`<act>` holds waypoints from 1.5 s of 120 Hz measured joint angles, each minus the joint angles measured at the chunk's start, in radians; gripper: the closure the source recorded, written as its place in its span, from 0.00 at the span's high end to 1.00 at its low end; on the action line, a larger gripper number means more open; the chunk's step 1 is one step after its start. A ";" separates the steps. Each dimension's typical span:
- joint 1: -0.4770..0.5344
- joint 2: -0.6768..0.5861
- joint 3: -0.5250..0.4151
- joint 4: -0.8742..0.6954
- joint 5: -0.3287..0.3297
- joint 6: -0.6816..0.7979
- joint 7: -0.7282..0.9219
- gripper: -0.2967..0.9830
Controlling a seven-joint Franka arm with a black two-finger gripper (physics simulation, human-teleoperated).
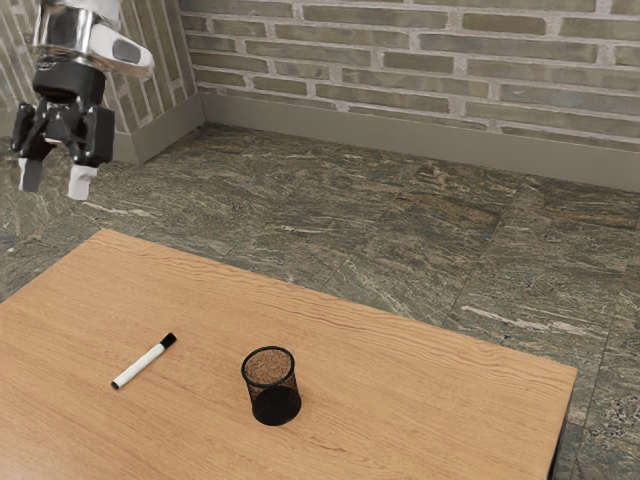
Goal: Put the marker into the pen holder.
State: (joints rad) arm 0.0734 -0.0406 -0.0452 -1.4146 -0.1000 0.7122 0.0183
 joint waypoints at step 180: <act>0.221 0.107 0.032 -1.052 0.166 1.663 0.142 0.58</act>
State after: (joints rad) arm 0.2940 0.0663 -0.0129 -2.4667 0.0663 2.3751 0.1605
